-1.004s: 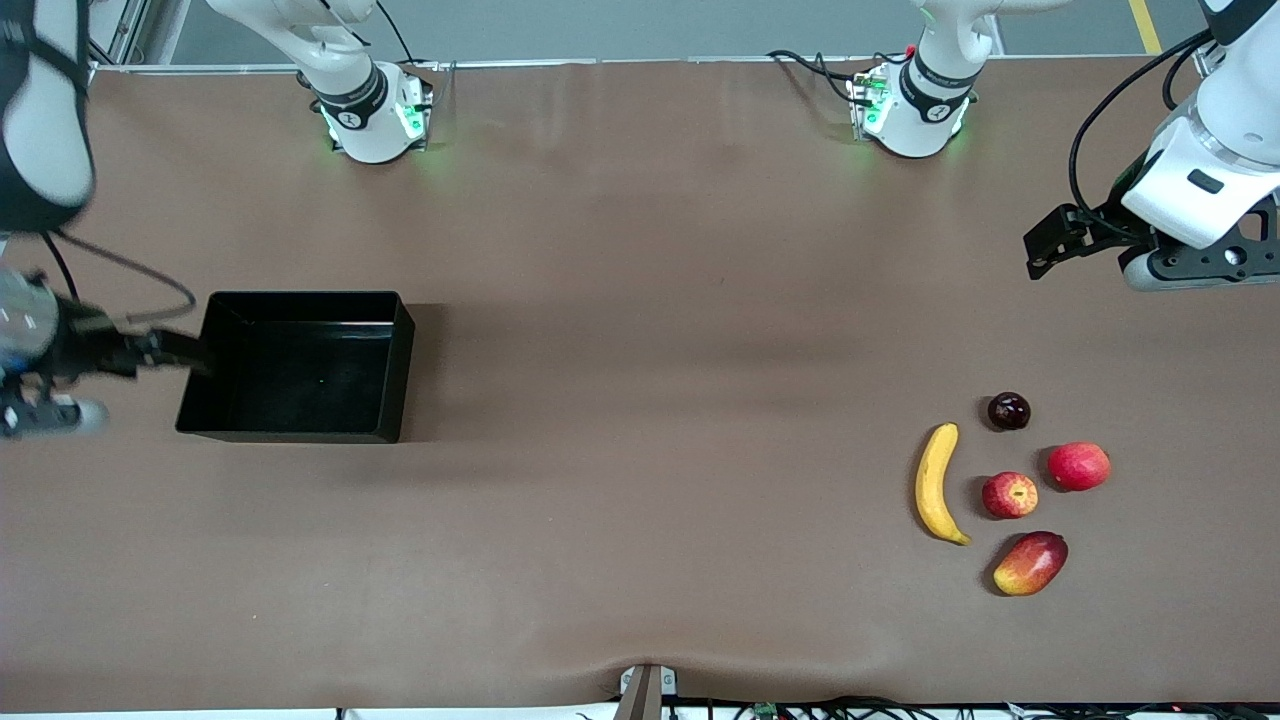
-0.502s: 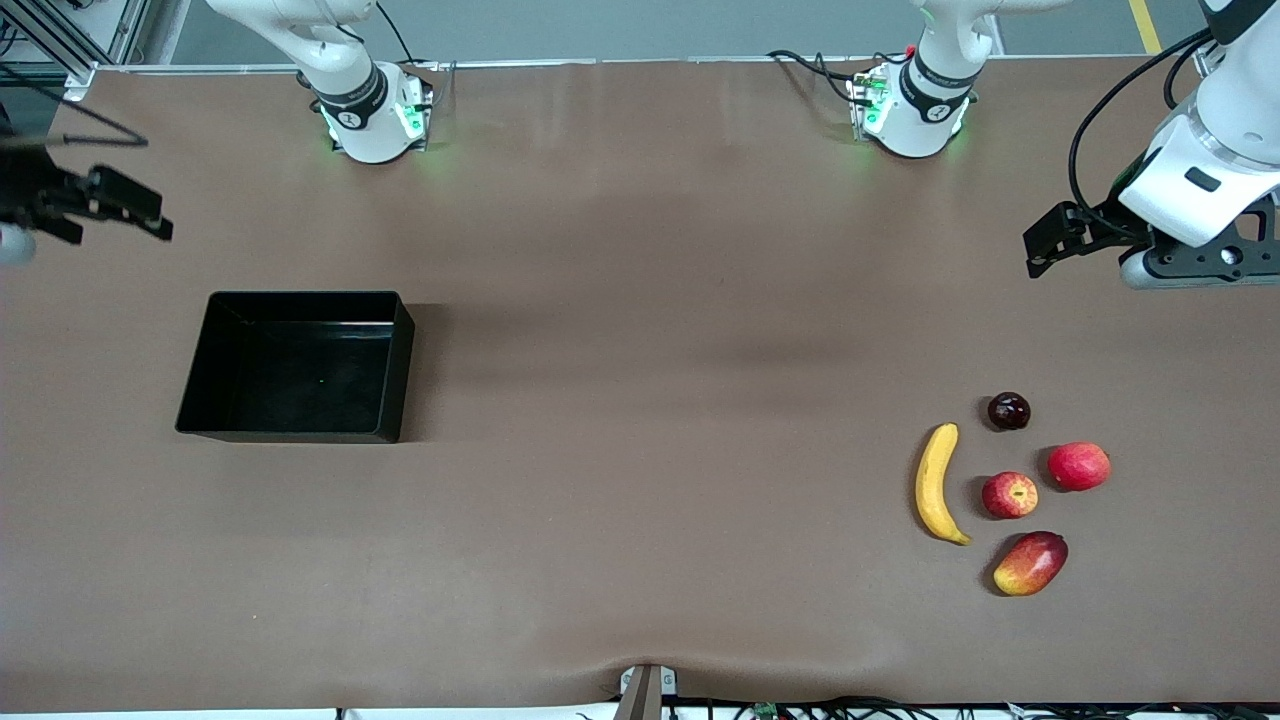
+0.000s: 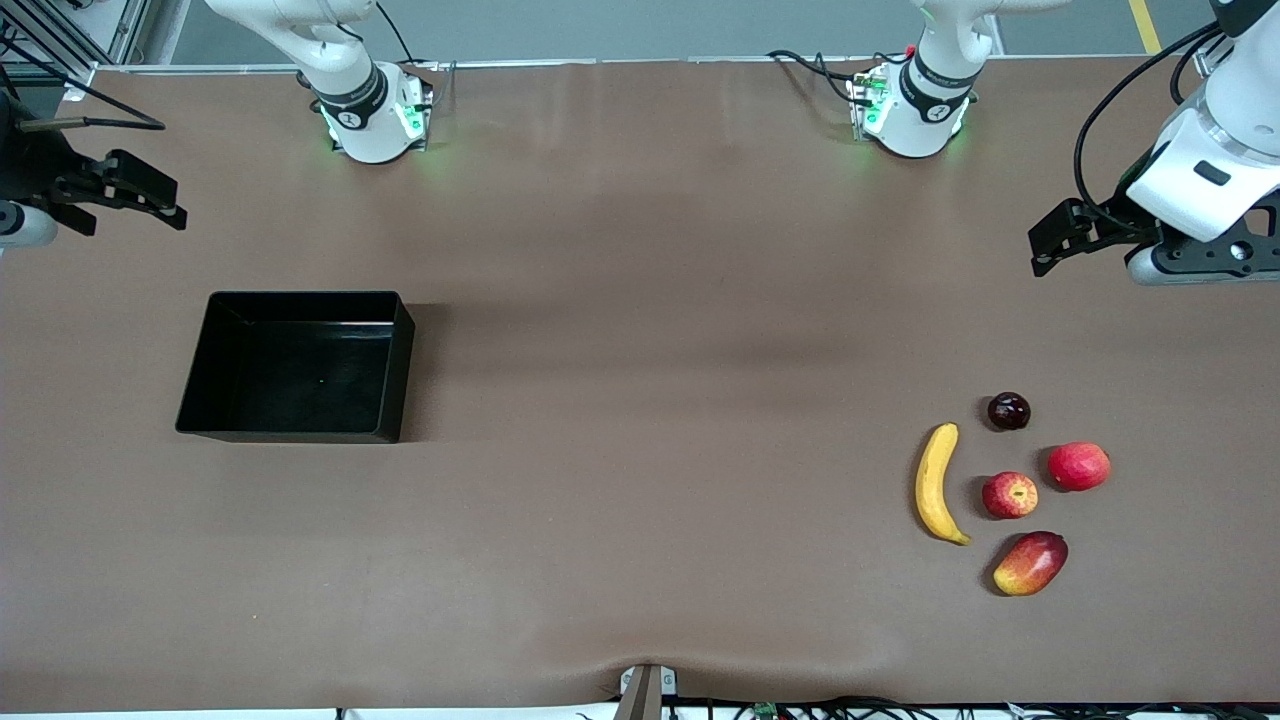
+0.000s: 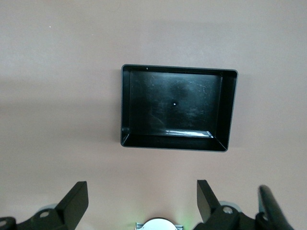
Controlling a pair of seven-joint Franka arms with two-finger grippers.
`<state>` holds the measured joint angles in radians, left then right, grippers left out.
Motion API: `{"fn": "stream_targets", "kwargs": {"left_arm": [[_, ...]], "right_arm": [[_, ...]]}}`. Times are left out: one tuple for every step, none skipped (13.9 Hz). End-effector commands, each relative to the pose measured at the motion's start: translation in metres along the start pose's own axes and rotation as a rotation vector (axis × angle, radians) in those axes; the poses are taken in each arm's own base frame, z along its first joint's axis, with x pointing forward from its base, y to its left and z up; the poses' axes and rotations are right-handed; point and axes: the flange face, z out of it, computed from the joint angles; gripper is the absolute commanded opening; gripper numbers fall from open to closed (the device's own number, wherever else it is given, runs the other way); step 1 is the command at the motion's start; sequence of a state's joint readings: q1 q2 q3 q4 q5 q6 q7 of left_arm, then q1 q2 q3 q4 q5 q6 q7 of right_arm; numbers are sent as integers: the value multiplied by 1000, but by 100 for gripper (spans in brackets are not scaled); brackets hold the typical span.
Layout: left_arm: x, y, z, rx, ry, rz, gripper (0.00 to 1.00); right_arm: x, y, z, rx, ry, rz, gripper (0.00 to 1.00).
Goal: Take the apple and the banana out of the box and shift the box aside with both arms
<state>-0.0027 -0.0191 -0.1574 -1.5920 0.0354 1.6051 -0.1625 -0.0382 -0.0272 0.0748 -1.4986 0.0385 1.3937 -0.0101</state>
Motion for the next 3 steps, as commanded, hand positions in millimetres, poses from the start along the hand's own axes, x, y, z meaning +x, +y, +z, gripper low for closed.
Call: {"fn": "stream_targets", "kwargs": {"left_arm": [[-6,-2,-11,5,2,-6,100],[-6,-2,-12,7,4,-6,100],[-6,-2,-12,5,4,-6,100]], "right_arm": [[-1,2,0,27,11,-80,100],[-1,5,0,21,10,-127,100],[-2,4,-2,18,12,-131,100]]}}
